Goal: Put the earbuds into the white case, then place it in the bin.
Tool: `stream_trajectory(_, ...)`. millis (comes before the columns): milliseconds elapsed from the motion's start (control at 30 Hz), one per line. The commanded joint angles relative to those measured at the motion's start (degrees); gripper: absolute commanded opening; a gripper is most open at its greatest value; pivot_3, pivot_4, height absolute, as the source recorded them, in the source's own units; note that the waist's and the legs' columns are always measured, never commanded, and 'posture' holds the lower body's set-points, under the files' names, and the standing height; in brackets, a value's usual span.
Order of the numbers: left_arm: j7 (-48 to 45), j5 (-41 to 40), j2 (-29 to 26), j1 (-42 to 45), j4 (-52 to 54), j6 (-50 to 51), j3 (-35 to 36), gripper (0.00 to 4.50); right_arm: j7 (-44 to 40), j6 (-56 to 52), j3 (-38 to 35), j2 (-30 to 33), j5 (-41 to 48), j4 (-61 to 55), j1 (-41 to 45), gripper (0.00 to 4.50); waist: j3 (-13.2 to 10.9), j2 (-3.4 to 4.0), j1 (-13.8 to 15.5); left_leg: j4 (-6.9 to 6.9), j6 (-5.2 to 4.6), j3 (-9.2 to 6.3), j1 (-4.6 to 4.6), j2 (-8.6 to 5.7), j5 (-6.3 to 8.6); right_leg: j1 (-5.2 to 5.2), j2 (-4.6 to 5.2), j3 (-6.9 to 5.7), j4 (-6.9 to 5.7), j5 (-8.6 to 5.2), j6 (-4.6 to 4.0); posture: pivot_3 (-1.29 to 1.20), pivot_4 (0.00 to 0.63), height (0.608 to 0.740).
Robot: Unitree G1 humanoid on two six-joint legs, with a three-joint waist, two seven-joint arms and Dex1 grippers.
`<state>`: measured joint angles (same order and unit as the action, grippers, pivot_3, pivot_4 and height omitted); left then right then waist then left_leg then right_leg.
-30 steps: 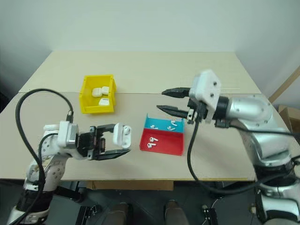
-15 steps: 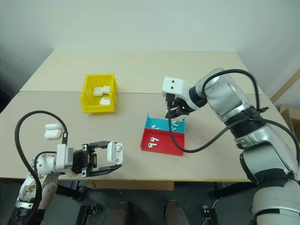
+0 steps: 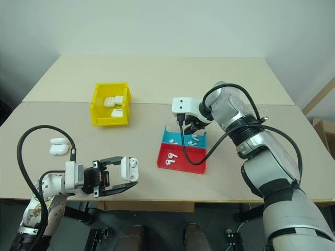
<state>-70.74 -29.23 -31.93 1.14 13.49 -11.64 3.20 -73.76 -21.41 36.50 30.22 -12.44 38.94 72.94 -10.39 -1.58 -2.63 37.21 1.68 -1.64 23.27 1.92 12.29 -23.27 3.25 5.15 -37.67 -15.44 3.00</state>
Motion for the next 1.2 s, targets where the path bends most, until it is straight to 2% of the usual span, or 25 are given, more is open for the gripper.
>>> stream_trajectory(33, 0.7, 0.0, -0.1, 0.1, 2.3, -1.1, -0.2, 2.78, -0.4, 0.8, -0.5, -0.5, -3.0, 2.7, 2.5, 2.25, 0.0, 0.00, 0.0, -0.01, 0.00, 0.00, -0.01, 0.00, 0.00, 0.00, 0.00, 0.00, -0.01, 0.00, 0.00, 0.00, 0.150, 0.740)
stream_trajectory(667, 1.6, 0.6, 0.1, 1.5, 1.6, -1.7, -1.8, 2.78, -0.4, -1.5, -2.3, -3.3, -7.5, 7.3, 0.3, 2.25, 0.0, 0.01, -0.2, -0.01, 0.00, 0.01, -0.03, 0.00, 0.00, 0.00, -0.01, 0.01, -0.03, 0.00, -0.01, 0.00, 0.150, 0.740)
stream_trajectory(767, 1.8, 0.7, 0.1, 1.7, 1.6, -1.6, -1.9, 2.78, -0.4, -1.3, -2.7, -3.6, -7.6, 7.3, -0.1, 1.68, 0.0, 0.01, -0.2, -0.01, 0.00, 0.00, -0.04, 0.00, 0.00, 0.00, -0.01, 0.01, -0.03, 0.00, -0.01, 0.00, 0.150, 0.740)
stream_trajectory(1200, 2.6, 1.1, 0.1, 1.9, 1.8, -1.6, -2.1, 2.78, 0.8, -0.9, -2.7, -4.3, -8.6, 8.6, -0.5, 1.68, 0.0, 0.01, -0.2, -0.01, 0.00, 0.01, -0.03, 0.00, 0.00, 0.00, -0.01, 0.01, -0.03, 0.00, -0.01, 0.00, 0.150, 0.740)
